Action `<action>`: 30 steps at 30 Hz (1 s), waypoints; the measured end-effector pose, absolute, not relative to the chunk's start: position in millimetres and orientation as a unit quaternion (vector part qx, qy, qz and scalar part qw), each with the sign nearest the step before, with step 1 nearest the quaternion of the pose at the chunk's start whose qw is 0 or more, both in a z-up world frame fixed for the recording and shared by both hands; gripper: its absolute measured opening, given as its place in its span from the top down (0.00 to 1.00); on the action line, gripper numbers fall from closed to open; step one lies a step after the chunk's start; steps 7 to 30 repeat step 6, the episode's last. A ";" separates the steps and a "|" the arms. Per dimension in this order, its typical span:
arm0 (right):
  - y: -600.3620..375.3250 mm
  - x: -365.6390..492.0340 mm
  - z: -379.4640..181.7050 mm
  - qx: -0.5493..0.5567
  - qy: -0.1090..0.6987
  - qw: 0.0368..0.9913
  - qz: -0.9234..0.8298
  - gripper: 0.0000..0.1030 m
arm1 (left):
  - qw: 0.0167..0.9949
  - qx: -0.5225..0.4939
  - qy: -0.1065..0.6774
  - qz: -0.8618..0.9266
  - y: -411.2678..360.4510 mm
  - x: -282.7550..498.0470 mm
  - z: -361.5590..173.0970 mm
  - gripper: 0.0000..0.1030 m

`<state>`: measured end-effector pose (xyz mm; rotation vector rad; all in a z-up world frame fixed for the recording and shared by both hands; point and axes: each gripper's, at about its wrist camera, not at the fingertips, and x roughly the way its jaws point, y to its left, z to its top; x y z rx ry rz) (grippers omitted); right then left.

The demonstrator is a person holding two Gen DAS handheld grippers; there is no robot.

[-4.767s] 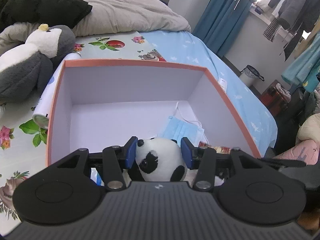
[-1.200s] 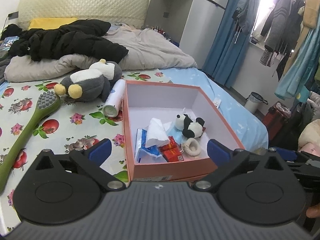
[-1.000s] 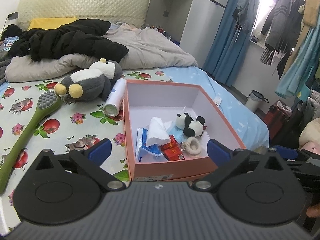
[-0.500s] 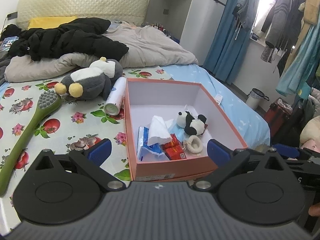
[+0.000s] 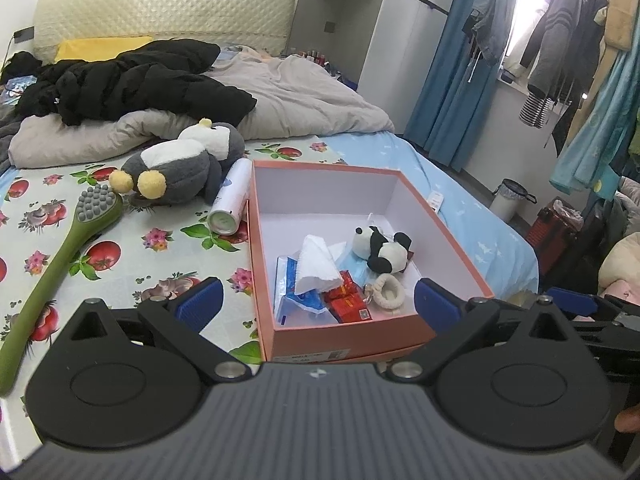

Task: Organize soft objects

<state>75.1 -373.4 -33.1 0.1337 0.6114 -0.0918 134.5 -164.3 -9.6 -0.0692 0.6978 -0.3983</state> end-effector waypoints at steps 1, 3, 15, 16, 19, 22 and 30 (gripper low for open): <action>-373.2 74.7 -33.1 0.065 0.300 0.951 -0.045 0.00 | 0.920 -0.033 0.339 -0.193 -164.2 134.4 -9.6 0.00; -373.4 74.4 -33.3 0.064 0.300 0.951 -0.045 0.00 | 0.920 -0.032 0.340 -0.193 -164.1 134.2 -9.5 0.00; -372.6 74.2 -33.6 0.064 0.300 0.951 -0.045 0.00 | 0.920 -0.033 0.341 -0.192 -163.5 135.2 -9.9 0.00; -372.6 74.2 -33.6 0.064 0.300 0.951 -0.045 0.00 | 0.920 -0.033 0.341 -0.192 -163.5 135.2 -9.9 0.00; -372.6 74.2 -33.6 0.064 0.300 0.951 -0.045 0.00 | 0.920 -0.033 0.341 -0.192 -163.5 135.2 -9.9 0.00; -372.6 74.2 -33.6 0.064 0.300 0.951 -0.045 0.00 | 0.920 -0.033 0.341 -0.192 -163.5 135.2 -9.9 0.00; -372.6 74.2 -33.6 0.064 0.300 0.951 -0.045 0.00 | 0.920 -0.033 0.341 -0.192 -163.5 135.2 -9.9 0.00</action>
